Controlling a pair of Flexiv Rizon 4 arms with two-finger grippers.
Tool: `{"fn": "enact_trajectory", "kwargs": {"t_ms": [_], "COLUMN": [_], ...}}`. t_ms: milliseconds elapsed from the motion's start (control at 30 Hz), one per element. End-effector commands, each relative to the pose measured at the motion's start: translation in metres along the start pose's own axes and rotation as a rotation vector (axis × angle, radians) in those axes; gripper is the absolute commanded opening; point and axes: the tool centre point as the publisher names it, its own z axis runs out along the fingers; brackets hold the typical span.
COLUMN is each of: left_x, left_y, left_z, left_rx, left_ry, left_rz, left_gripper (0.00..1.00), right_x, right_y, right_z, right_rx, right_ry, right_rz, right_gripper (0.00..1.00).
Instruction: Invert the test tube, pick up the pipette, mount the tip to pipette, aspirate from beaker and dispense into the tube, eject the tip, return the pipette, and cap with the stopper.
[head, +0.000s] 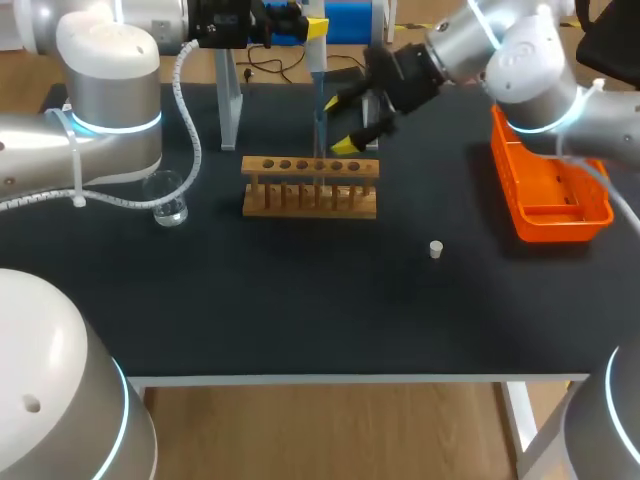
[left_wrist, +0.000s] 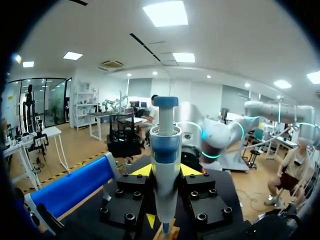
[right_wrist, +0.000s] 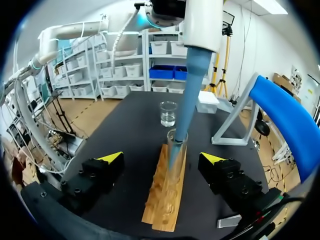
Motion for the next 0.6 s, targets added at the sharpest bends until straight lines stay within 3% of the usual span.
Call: {"fn": "enact_trajectory", "kwargs": {"t_ms": [33, 600], "left_x": [0.001, 0.001], "left_y": [0.0, 0.0], "left_z": [0.0, 0.0], "left_rx": [0.0, 0.0], "left_ry": [-0.004, -0.004], "left_rz": [-0.001, -0.001], "left_gripper": [0.0, 0.0], "right_x": [-0.008, -0.011], "right_y": [0.0, -0.014], "right_z": [0.008, 0.036], "right_rx": [0.011, 0.048], "right_ry": [0.005, 0.017], "right_rz": [-0.001, 0.004], "right_gripper": [1.0, 1.0]}}
